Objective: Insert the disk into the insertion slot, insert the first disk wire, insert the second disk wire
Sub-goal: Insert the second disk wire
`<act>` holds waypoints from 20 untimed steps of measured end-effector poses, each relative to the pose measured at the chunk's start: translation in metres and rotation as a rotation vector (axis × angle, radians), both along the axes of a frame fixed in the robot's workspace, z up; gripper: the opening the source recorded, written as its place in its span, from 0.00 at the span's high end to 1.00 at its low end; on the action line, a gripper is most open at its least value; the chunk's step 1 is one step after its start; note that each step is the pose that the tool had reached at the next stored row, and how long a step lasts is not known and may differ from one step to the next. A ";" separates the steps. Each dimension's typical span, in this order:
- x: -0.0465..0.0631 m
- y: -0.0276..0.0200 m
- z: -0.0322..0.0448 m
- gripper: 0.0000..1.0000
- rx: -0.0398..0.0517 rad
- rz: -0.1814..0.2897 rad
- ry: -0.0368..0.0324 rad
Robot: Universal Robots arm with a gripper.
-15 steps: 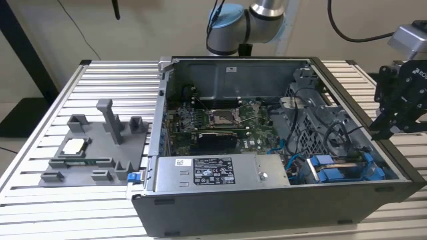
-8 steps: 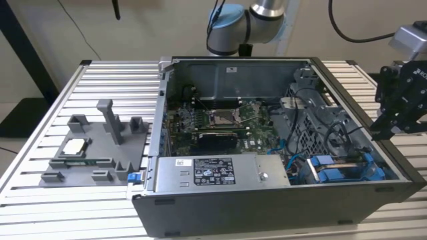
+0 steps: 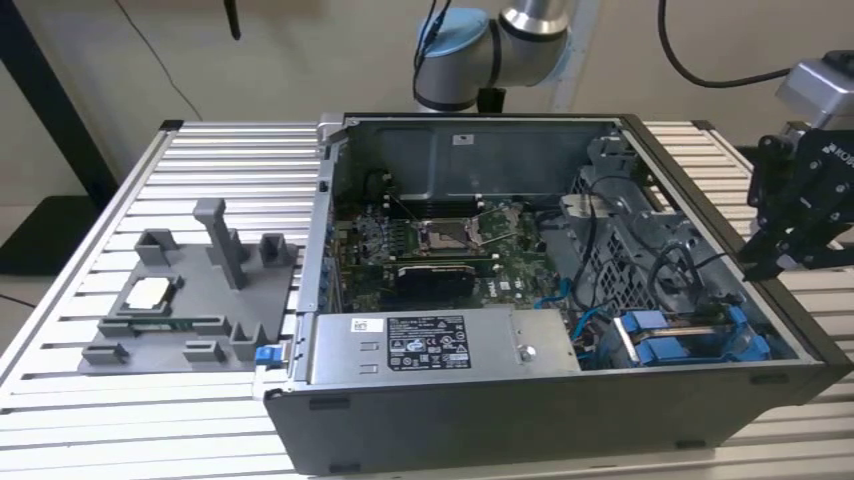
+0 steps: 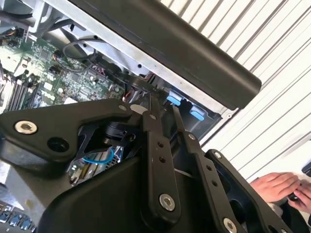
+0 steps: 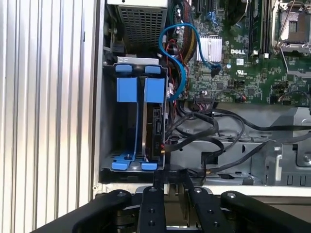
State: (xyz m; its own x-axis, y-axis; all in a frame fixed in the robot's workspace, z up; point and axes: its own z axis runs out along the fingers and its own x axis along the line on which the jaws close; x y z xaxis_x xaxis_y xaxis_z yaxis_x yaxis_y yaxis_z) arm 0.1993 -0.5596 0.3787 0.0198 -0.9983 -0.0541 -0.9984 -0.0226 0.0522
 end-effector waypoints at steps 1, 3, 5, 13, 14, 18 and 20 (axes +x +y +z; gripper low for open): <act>0.001 0.0000 -0.0006 0.73 0.0082 0.000 0.0000; 0.004 0.0000 -0.0018 0.73 0.0223 0.000 0.0000; 0.006 -0.0002 -0.0029 0.73 0.0375 0.000 0.0000; 0.009 -0.0056 -0.0073 0.73 0.1037 -0.002 -0.0001; 0.009 -0.0058 -0.0075 0.73 0.1163 -0.003 -0.0001; 0.009 -0.0065 -0.0078 0.73 0.1283 -0.005 -0.0002; 0.009 -0.0068 -0.0078 0.82 0.1285 -0.005 -0.0001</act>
